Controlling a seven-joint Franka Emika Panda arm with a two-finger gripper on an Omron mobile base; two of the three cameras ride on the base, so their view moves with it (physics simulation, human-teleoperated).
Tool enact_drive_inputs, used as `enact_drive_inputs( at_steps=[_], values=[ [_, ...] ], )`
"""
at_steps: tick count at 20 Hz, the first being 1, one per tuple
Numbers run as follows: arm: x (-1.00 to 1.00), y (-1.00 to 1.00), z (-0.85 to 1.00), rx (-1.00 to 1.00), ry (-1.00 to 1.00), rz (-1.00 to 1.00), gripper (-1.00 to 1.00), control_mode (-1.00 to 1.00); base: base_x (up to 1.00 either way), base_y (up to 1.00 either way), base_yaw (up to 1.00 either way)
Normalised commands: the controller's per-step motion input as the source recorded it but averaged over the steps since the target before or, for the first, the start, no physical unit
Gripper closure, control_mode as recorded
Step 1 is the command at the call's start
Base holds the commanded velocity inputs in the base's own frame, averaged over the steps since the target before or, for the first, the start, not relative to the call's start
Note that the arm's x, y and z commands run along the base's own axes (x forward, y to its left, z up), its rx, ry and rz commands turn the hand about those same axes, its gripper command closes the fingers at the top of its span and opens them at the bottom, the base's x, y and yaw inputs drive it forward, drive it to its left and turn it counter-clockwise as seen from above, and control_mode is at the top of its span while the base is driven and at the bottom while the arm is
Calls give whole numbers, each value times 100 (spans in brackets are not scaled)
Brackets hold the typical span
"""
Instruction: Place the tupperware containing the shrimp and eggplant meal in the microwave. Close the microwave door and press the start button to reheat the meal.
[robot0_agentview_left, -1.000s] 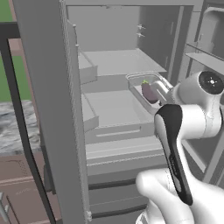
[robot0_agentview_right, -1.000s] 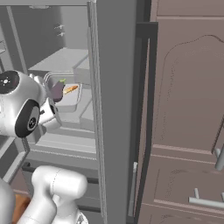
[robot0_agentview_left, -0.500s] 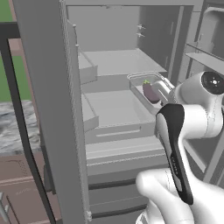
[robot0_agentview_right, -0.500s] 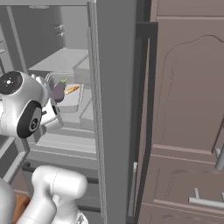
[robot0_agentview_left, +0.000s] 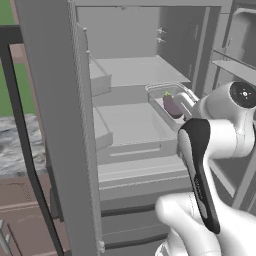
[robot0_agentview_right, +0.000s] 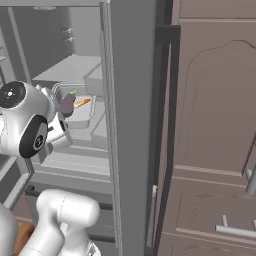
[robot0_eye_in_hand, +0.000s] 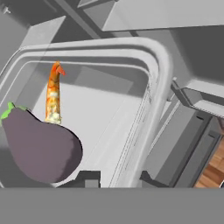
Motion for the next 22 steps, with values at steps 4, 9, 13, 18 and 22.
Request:
enact_drive_inputs(
  at_steps=[4,9,13,18,22],
  values=[
    [0,0,0,0,0,0,100,100,-49,0,4],
    [0,0,0,0,0,0,100,100,-72,0,15],
    [0,0,0,0,0,0,100,100,-75,0,27],
    [0,0,0,0,0,0,100,100,-59,6,36],
    [0,0,0,0,0,0,100,100,-24,36,42]
  ],
)
